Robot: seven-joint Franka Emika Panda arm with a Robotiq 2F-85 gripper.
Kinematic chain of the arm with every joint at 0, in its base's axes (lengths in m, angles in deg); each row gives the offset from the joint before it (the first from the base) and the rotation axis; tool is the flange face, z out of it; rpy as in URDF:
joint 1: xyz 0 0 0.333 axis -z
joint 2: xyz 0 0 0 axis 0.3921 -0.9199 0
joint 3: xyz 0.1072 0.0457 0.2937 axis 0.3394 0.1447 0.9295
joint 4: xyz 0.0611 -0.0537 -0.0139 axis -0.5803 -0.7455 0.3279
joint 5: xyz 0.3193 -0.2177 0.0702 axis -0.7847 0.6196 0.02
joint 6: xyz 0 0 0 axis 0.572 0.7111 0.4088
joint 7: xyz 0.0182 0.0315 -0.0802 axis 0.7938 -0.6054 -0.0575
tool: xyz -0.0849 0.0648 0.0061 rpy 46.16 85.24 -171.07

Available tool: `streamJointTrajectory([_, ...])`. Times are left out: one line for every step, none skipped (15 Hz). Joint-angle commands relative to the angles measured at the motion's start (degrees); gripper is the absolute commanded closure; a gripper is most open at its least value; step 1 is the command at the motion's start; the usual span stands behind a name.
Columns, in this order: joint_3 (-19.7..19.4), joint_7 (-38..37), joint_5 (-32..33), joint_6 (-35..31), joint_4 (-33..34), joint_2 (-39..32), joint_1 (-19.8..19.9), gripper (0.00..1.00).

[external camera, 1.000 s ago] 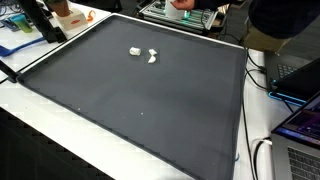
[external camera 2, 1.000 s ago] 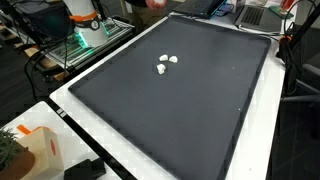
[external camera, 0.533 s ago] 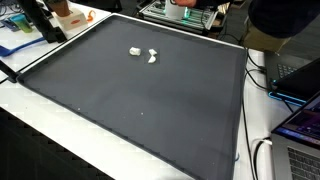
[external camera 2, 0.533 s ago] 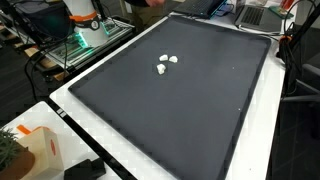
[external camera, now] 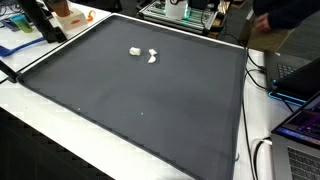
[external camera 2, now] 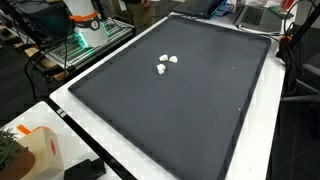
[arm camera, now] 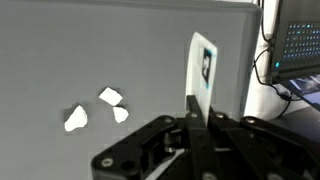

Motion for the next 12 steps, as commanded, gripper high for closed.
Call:
streamJointTrajectory([-4.4, 10.6, 3.3, -3.8, -10.0, 8.5, 1.0, 0.98])
streamJointTrajectory([-2.4, 4.7, 1.7, -1.6, -2.9, 2.1, -0.4, 0.96])
streamJointTrajectory([-3.7, 7.2, 2.4, -2.2, -5.1, 3.5, -0.1, 0.96])
streamJointTrajectory([-4.7, 8.9, 2.8, -2.4, -6.7, 4.7, 0.2, 0.96])
streamJointTrajectory([-5.2, 9.6, 3.0, -2.5, -7.7, 5.7, 0.3, 0.96])
streamJointTrajectory([-5.3, 9.7, 3.1, -2.6, -8.2, 6.4, 0.2, 0.99])
streamJointTrajectory([-4.5, 9.5, 2.3, -5.5, -9.4, 6.9, -0.2, 0.99])
streamJointTrajectory([-2.9, 8.8, 1.6, -9.5, -10.7, 7.8, -1.0, 0.99])
streamJointTrajectory([-1.2, 7.7, 2.0, -13.5, -11.6, 8.2, -1.5, 0.99])
streamJointTrajectory([1.8, 5.6, 3.8, -18.6, -12.4, 7.7, -1.9, 0.99])
streamJointTrajectory([3.7, 3.1, 5.1, -21.6, -9.6, 4.8, -2.6, 0.99])
streamJointTrajectory([6.8, -1.0, 6.6, -25.7, -10.1, 4.0, -2.6, 0.99])
